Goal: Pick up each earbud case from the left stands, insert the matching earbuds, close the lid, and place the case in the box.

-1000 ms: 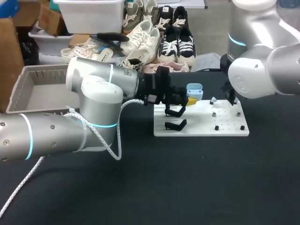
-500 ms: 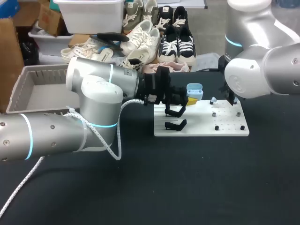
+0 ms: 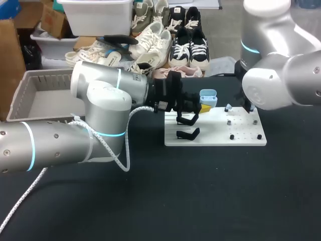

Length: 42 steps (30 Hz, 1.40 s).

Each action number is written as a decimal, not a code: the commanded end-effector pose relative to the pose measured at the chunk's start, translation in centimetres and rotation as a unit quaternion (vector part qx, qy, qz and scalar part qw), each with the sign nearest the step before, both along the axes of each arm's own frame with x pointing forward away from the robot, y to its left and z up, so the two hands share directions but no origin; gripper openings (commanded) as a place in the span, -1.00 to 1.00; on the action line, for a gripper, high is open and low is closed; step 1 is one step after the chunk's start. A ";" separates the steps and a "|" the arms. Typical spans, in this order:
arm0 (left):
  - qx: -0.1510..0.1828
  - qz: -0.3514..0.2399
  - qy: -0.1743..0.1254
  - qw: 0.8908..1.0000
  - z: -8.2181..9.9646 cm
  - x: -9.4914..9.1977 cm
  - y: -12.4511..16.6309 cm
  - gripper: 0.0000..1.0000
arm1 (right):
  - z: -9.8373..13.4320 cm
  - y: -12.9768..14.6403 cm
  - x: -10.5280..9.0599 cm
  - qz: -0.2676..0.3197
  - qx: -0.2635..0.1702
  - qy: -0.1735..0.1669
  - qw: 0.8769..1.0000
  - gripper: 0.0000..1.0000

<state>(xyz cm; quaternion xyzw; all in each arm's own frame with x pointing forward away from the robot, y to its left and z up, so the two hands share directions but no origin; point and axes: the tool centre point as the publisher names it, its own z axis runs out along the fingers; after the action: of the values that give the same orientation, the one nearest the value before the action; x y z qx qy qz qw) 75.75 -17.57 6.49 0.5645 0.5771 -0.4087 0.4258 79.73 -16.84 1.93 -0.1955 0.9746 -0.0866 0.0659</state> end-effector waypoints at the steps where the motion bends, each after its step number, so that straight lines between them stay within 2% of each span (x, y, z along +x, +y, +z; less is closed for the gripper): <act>1: 0.000 0.000 0.000 1.000 -0.1 0.1 0.0 -1.00 | 0.0 -0.2 -0.7 0.000 0.000 -0.008 1.000 -0.11; 24: 0.000 0.000 0.000 1.000 -0.1 0.1 0.0 -1.00 | -0.1 -0.1 0.1 0.002 -0.002 -0.009 1.000 -0.22; 32: 0.000 0.000 0.000 1.000 -0.1 0.1 0.0 -1.00 | -0.1 -0.1 0.1 0.000 0.000 -0.010 1.000 -0.37; 42: 0.000 0.000 0.000 1.000 -0.1 0.1 0.0 -1.00 | -0.2 -0.1 0.1 -0.001 0.000 -0.008 1.000 -0.40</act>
<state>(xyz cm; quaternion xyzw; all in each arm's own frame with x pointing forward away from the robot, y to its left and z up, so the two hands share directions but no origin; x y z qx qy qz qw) 75.75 -17.57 6.49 0.5645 0.5771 -0.4087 0.4258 79.90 -16.99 1.75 -0.1949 0.9742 -0.0874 0.0730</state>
